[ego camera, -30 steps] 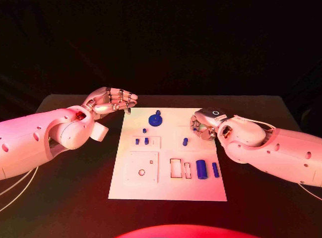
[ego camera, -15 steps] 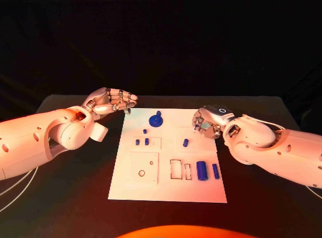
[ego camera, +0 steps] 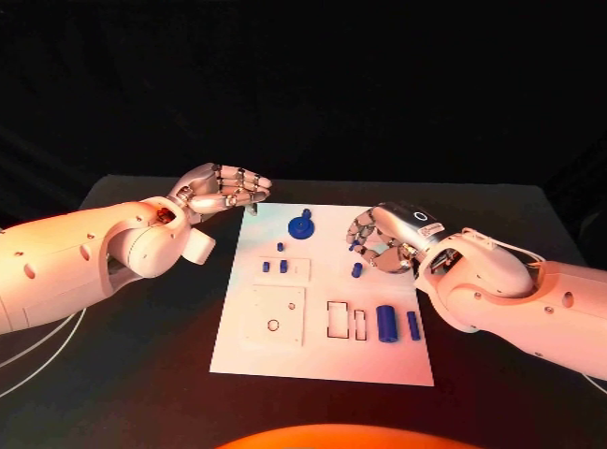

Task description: Assemble the parts on the task board

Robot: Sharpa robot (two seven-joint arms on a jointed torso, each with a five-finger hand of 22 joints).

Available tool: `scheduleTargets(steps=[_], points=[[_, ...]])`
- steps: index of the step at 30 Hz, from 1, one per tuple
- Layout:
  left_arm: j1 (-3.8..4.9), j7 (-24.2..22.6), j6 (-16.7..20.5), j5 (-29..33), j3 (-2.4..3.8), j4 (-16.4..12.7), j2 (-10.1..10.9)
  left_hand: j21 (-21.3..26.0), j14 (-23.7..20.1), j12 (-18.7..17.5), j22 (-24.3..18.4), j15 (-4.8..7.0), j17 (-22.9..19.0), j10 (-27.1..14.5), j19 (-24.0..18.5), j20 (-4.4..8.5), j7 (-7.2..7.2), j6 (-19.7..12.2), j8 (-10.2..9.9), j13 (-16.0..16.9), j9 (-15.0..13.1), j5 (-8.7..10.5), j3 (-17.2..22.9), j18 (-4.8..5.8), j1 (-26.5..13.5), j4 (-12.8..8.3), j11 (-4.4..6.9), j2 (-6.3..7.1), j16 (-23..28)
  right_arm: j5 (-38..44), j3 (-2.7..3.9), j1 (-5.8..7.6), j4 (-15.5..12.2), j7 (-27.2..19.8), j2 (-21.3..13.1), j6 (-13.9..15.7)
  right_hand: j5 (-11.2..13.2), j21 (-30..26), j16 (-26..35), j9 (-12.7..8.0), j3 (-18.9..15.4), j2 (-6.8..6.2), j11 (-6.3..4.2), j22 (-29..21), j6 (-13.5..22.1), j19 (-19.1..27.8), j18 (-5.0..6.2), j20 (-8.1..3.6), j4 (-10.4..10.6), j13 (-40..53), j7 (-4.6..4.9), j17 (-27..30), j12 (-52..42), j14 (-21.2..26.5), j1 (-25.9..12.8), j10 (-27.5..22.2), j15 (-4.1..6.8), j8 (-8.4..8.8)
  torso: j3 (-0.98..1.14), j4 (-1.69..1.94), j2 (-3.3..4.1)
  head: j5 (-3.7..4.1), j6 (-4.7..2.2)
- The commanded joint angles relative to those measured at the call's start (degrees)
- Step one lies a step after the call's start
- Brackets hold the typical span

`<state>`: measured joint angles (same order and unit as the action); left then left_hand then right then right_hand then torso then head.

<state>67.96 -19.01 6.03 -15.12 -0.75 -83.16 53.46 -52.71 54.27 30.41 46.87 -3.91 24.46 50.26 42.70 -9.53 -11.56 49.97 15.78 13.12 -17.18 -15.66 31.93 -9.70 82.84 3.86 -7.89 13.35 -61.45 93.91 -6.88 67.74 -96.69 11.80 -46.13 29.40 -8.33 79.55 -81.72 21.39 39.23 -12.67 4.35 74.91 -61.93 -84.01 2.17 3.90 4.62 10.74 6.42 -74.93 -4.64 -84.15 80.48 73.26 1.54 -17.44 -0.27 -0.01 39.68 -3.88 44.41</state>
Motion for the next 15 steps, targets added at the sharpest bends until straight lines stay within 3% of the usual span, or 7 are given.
scheduleTargets(steps=[1, 3, 9, 15], points=[[0.02, -0.65, 0.38, 0.62, 0.04, -0.31, -0.49, -0.26, 0.25, -0.03, 0.06, 0.05, -0.05, -0.23, 0.2, -0.19, 0.2, -0.39, 0.17, -0.05, 0.09, -0.09, -0.14, -0.67, 0.12, -0.13, 0.0, -0.15, 0.22, -1.07, 0.0, -0.71, -1.43, -2.9, 1.35, 1.81, -0.17, 0.09, -0.09, 0.09, 2.13, 0.71, -1.93, 10.8, -0.39, -2.77, -0.08, -0.12, -2.52, 0.04, -0.03, -1.25, -0.07, -3.14, -0.11, 2.52, 0.4, -0.24, -0.03, 0.03, -0.02, -1.59, 0.24], [0.01, -0.71, 0.6, 0.73, 0.03, -0.39, -0.81, -0.25, 0.26, -0.02, 0.06, 0.04, -0.07, -0.26, 0.18, -0.2, 0.18, -0.49, 0.13, -0.09, 0.12, -0.1, -0.16, -0.67, 0.1, -0.14, -0.02, -0.16, 0.25, -0.7, -0.04, -1.25, -1.86, -3.09, 2.5, 1.06, -0.21, -0.01, -0.04, 0.1, 2.17, 0.72, -1.92, 10.76, -0.38, -2.74, -0.06, -0.12, -2.56, 0.04, -0.02, -1.18, -0.05, -3.12, -0.14, 2.52, 0.41, -0.23, -0.08, 0.1, -0.06, -2.35, 0.66], [0.01, -1.02, 1.51, 1.47, 0.02, -0.74, -1.56, -0.23, 0.25, -0.02, 0.06, 0.02, -0.08, -0.28, 0.15, -0.21, 0.17, -0.52, 0.12, -0.11, 0.14, -0.1, -0.19, -0.66, 0.07, -0.14, -0.03, -0.14, 0.27, 0.28, -0.39, -2.98, -1.37, -3.05, 5.78, -2.17, -0.28, -0.12, 0.0, 0.12, 2.21, 0.72, -1.91, 10.72, -0.35, -2.71, -0.04, -0.12, -2.62, 0.03, 0.01, -1.12, -0.01, -3.1, -0.19, 2.51, 0.41, -0.21, -0.24, 0.13, 0.03, -3.62, 0.92], [0.02, -1.38, 2.59, 2.56, 0.0, -0.89, -2.11, -0.18, 0.25, 0.0, 0.05, -0.02, -0.1, -0.32, 0.1, -0.25, 0.17, -0.55, 0.13, -0.15, 0.16, -0.08, -0.28, -0.64, -0.08, -0.07, -0.06, -0.12, 0.3, 1.82, -0.79, -4.61, 0.21, -2.14, 8.67, -4.31, -0.34, -0.36, 0.01, 0.14, 2.27, 0.74, -1.88, 10.63, -0.29, -2.63, 0.02, -0.11, -2.68, 0.01, 0.05, -1.11, 0.06, -3.08, -0.29, 2.49, 0.4, -0.18, -0.19, 0.11, 0.01, -4.7, 1.5]])
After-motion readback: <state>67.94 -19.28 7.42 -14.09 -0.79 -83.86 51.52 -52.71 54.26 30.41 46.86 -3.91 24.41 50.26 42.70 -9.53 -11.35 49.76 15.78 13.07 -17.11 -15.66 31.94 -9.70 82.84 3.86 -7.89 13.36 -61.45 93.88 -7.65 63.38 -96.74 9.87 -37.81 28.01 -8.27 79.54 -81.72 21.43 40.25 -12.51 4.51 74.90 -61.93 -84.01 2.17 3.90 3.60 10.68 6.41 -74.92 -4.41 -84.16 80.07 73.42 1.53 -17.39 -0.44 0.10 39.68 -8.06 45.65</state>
